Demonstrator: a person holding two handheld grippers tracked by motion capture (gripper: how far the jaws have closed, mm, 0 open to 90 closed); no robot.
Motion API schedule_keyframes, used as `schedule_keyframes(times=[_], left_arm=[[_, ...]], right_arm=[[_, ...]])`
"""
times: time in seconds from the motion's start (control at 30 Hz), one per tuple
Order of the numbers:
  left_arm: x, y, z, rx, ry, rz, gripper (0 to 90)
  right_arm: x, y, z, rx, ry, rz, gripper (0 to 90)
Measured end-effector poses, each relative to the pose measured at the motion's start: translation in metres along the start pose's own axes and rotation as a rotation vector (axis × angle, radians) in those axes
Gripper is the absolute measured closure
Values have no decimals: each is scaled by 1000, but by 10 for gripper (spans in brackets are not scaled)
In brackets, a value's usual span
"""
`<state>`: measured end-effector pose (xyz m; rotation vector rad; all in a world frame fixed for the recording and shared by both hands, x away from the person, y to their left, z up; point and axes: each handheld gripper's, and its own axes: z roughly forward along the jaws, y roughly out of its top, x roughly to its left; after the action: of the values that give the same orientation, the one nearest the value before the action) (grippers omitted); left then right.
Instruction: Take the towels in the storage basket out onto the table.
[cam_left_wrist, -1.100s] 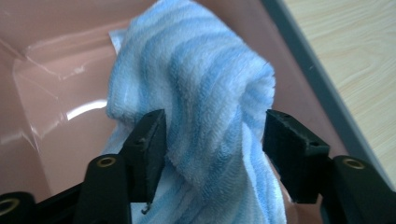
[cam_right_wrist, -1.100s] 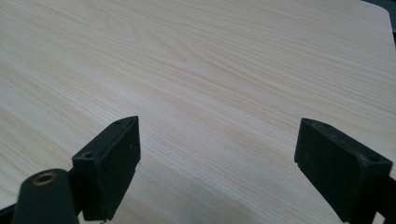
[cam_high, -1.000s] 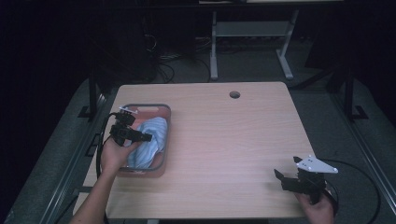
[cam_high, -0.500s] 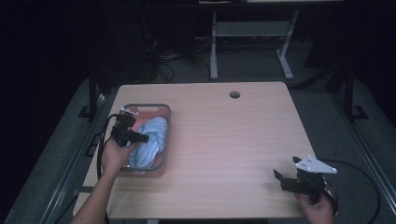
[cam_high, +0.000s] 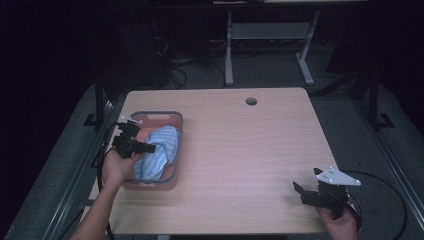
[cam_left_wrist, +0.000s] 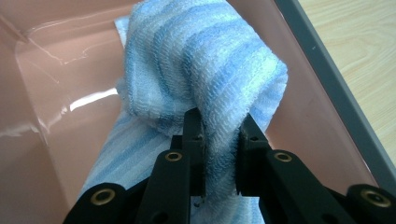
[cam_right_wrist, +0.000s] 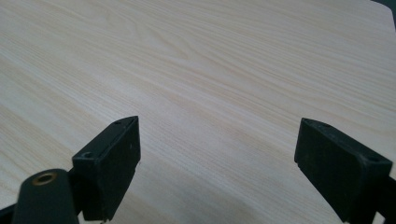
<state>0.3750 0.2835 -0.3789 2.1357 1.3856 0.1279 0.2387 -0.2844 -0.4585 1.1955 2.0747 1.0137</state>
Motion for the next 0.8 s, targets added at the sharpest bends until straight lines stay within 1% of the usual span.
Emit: schedule_keyframes(times=[0.17,0.37,0.4,0.57,0.63,0.67,0.73,0.77,0.8], left_arm=[[4,-2,-8,-41,-19,-23,779],[6,-4,-21,-116,-47,-48,779],[6,-3,-23,-123,-48,-46,779],[4,-2,-31,-142,-54,-38,780],[5,-1,-34,-153,-66,-47,780],[5,-1,-35,-156,-65,-46,780],[5,0,-38,-164,-81,-54,780],[5,0,-39,-173,-85,-59,780],[4,1,-40,-174,-89,-57,780]], right_arm=[[-1,0,0,0,-4,4,139],[-1,0,0,-3,-8,7,139],[0,0,0,-3,-7,9,139],[1,1,0,-3,-6,2,139],[1,1,0,-4,-7,2,139],[1,1,0,-3,-7,5,139],[0,1,0,-4,-8,6,139],[-1,1,-1,-6,-10,0,139],[-1,1,-1,-7,-11,5,139]])
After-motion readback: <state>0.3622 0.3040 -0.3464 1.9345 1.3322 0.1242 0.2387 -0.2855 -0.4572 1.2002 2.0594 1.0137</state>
